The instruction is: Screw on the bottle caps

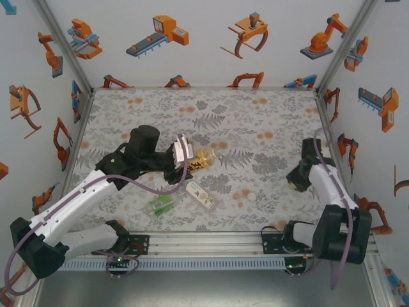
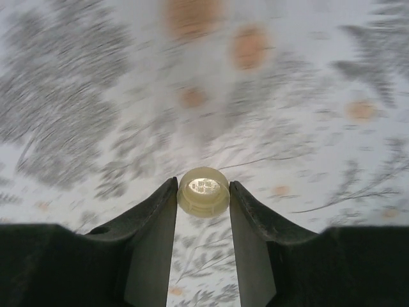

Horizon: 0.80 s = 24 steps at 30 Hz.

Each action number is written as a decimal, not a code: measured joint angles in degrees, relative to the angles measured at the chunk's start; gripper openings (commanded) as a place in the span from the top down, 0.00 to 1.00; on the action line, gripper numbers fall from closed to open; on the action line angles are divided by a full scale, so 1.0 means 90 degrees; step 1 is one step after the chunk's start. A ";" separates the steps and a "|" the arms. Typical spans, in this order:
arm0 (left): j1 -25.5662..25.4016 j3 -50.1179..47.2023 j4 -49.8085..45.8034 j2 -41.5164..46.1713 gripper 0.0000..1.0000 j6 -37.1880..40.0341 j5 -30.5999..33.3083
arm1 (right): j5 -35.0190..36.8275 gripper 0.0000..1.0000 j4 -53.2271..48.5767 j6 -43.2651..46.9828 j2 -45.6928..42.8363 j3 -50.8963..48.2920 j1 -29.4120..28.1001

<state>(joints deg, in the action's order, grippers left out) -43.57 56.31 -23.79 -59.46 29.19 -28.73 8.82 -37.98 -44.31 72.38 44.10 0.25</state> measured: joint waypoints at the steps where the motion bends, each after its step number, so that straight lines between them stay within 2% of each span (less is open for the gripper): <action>1: 0.0000 -0.0070 0.0029 0.0102 1.00 -0.0034 0.0051 | 0.0015 0.61 -0.0015 -0.0058 0.0158 0.0189 -0.0304; 6: 0.0000 -0.0452 0.0080 0.0624 1.00 -0.0253 0.0345 | 0.0138 0.61 -0.0080 -0.0240 0.1603 0.1537 -0.2108; 11: 0.0000 -0.0648 0.0053 0.0964 1.00 -0.0410 0.0612 | 0.0068 0.59 -0.0029 -0.0216 0.3147 0.2820 -0.3194; 17: 0.0000 -0.0792 0.0029 0.1362 1.00 -0.0544 0.0843 | -0.0267 0.55 0.0058 -0.0141 0.4056 0.3174 -0.3470; 24: 0.0000 -0.0918 0.0027 0.1596 1.00 -0.0639 0.0971 | -0.0262 0.55 0.0058 -0.0066 0.3963 0.3189 -0.3461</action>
<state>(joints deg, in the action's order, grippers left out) -43.57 48.05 -23.55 -45.10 23.44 -19.99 6.46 -37.45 -44.91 108.05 72.79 -30.89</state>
